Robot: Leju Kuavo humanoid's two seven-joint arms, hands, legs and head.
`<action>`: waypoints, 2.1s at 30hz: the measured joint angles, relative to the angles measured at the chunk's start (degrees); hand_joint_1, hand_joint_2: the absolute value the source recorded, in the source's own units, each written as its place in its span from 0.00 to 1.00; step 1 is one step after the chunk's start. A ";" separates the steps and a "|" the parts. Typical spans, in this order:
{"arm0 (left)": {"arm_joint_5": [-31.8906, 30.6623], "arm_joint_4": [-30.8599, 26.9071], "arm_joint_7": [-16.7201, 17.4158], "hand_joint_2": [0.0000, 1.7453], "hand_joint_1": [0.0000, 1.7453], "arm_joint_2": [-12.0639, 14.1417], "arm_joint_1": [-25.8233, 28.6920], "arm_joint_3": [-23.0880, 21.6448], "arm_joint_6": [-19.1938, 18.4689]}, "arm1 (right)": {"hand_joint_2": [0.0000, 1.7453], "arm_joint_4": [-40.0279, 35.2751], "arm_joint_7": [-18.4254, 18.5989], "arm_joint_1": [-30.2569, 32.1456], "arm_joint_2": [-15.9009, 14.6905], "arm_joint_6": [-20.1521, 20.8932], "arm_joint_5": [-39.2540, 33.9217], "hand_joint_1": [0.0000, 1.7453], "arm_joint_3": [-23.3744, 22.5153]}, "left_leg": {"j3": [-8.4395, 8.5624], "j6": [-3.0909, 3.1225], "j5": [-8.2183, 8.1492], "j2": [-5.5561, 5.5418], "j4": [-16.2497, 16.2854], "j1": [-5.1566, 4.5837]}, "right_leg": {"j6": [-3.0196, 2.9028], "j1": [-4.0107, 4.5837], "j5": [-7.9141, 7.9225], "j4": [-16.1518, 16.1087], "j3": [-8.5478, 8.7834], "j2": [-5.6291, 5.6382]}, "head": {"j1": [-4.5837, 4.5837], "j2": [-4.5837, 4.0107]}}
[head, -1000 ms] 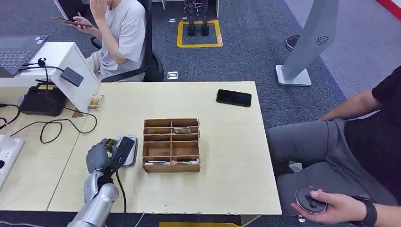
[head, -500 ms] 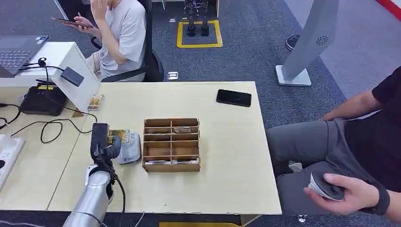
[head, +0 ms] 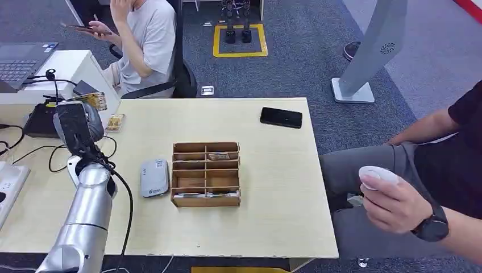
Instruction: Pass the card to the sensor for recognition and then transmit it.
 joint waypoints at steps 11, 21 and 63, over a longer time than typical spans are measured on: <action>-32.68 -1.27 0.63 1.00 1.00 1.93 0.32 -2.34 4.57 | 0.00 -0.17 -1.29 -0.11 0.00 1.75 1.20 0.00 0.00 | -0.02 0.00 0.00 0.01 0.00 0.01 | 0.00 0.00 0.00 0.01 -0.01 0.01 | -0.02 0.02; -57.57 -3.00 -1.97 1.00 1.00 1.64 0.51 -0.22 4.74 | 0.00 -0.46 -1.73 -0.57 0.00 2.23 2.10 0.00 0.00 | -0.04 0.00 0.00 0.01 0.00 0.01 | 0.00 0.00 0.00 0.01 -0.03 0.00 | 0.00 0.00; -29.64 -8.67 -1.05 1.00 0.00 6.63 6.46 -9.71 -13.63 | 0.00 -0.46 -3.04 0.53 0.02 -0.31 1.00 0.00 -3.02 | -0.08 0.00 -0.02 0.13 -0.01 0.01 | -0.01 0.00 -0.01 0.02 -0.12 0.12 | -0.02 0.00</action>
